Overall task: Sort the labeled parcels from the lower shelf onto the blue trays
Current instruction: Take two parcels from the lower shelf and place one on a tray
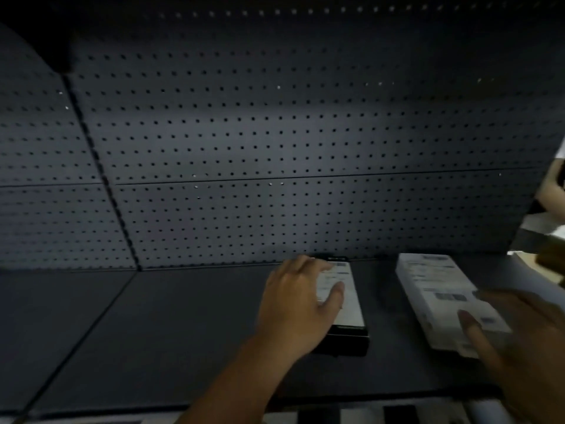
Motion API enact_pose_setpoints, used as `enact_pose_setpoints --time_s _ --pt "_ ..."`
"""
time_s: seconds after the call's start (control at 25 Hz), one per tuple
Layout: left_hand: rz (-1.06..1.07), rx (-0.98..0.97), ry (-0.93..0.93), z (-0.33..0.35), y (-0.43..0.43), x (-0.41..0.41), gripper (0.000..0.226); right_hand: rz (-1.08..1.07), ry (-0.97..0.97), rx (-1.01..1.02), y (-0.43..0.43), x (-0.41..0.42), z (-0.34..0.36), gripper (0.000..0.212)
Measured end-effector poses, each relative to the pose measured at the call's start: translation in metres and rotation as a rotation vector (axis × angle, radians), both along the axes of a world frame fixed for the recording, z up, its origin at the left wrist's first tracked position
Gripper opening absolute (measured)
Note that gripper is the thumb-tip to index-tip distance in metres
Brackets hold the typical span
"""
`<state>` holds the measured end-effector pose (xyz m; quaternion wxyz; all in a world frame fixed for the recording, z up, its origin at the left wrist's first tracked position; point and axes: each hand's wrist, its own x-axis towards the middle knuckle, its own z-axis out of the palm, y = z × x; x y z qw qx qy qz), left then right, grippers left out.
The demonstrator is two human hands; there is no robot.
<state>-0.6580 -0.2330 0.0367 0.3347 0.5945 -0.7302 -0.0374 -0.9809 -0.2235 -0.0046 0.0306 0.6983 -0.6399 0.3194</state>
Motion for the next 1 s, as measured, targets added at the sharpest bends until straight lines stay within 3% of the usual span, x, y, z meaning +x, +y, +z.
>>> enact_pose_setpoints --time_s 0.12,0.24,0.36,0.44,0.6,0.8,1.0 --pt "0.154 0.102 -0.015 -0.011 -0.007 -0.019 0.073 -0.15 -0.256 0.254 -0.031 -0.006 0.016 0.108" --pt "0.304 0.254 0.026 -0.023 -0.011 -0.025 0.111 -0.155 -0.296 0.271 -0.046 -0.001 0.016 0.099" --pt "0.407 0.414 0.035 -0.034 -0.011 -0.023 0.132 -0.151 -0.28 0.393 -0.052 0.001 0.014 0.098" --pt "0.43 0.451 0.035 -0.041 -0.01 -0.019 0.131 -0.133 -0.285 0.481 -0.053 0.001 0.006 0.098" --pt "0.407 0.338 0.1 -0.052 -0.005 -0.02 0.102 -0.095 -0.355 0.467 -0.049 0.008 0.001 0.094" --pt "0.334 0.226 0.266 -0.058 0.001 -0.025 0.086 -0.085 -0.496 0.249 -0.03 0.029 -0.003 0.066" --pt "0.198 0.099 0.563 -0.058 0.011 -0.03 0.085 -0.019 -0.615 0.06 -0.02 0.041 -0.013 0.076"
